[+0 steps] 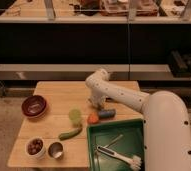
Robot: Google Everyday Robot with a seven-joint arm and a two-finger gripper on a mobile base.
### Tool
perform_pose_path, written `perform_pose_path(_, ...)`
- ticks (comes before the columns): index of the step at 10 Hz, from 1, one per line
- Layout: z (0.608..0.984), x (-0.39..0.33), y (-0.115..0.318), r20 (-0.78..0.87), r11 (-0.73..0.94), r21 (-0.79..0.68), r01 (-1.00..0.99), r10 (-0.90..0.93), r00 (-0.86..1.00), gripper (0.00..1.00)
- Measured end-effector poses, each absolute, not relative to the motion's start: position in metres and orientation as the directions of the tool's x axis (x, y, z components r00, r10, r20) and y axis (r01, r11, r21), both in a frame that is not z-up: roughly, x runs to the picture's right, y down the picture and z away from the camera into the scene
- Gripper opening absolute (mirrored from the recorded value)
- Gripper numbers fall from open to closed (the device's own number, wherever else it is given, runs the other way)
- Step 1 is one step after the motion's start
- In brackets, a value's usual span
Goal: Place towel in plastic cup
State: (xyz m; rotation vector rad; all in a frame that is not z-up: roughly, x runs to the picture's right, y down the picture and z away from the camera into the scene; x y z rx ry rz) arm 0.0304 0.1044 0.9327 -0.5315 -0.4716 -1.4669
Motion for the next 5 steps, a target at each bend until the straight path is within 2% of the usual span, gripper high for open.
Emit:
perform_pose_path(3,0.922,0.021,0.098,0.586,0.028,0.004,1.0,-0.81,0.02,0.0)
perform_pose_path(5,0.89,0.008,0.077,0.561,0.026,0.092,0.995,-0.827,-0.03,0.0)
